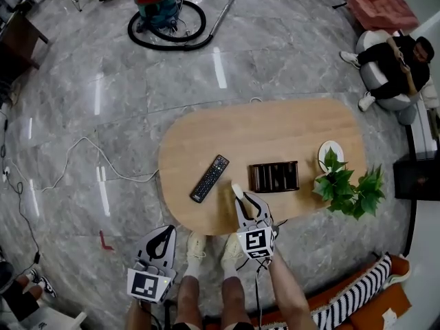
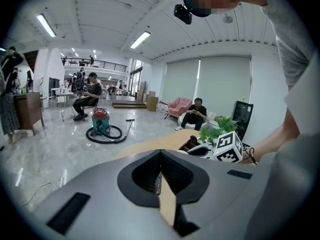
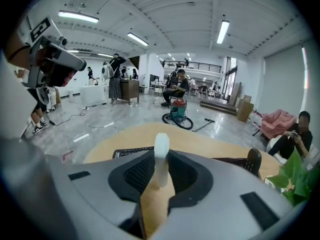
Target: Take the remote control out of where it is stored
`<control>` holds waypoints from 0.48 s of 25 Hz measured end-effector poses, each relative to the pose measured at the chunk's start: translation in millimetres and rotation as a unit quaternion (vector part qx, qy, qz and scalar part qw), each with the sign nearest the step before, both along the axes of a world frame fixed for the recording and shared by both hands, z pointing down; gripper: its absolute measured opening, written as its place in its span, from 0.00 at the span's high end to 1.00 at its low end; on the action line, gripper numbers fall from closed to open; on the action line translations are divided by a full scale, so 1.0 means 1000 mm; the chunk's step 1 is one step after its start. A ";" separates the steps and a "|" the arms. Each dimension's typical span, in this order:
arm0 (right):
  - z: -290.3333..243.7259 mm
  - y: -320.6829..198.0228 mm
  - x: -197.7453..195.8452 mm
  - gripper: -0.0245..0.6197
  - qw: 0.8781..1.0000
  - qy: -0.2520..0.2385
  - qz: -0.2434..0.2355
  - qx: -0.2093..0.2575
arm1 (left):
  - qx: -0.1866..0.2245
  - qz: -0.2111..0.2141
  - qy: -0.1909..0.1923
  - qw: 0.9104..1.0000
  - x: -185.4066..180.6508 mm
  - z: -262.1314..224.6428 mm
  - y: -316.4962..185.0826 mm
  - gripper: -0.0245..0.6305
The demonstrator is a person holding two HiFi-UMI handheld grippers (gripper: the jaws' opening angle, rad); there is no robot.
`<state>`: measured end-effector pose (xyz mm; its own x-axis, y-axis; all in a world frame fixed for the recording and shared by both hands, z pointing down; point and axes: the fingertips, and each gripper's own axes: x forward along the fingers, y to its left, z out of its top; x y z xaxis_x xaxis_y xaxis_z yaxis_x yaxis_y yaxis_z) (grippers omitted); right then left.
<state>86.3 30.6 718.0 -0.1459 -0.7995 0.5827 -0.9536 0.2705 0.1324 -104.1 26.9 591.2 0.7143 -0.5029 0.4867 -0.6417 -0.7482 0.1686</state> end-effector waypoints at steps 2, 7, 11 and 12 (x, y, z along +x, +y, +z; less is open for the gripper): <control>0.005 0.002 -0.002 0.82 1.000 0.003 -0.003 -0.002 | -0.001 0.005 0.002 1.000 0.000 0.004 0.001 0.95; 0.016 0.004 -0.007 0.82 1.000 0.007 -0.013 -0.006 | 0.002 0.010 0.004 1.000 0.001 0.008 0.000 0.95; 0.024 0.007 -0.011 0.82 1.000 0.006 -0.016 -0.009 | 0.000 0.008 0.000 1.000 -0.001 0.013 -0.001 0.95; 0.025 0.009 -0.012 0.82 1.000 0.007 -0.017 -0.009 | -0.001 0.007 -0.001 1.000 -0.001 0.015 -0.001 0.95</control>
<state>74.3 39.3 743.0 -0.1651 -0.7841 0.5983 -0.9418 0.3053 0.1403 -105.0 25.9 606.0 0.7201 -0.4922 0.4890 -0.6318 -0.7565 0.1689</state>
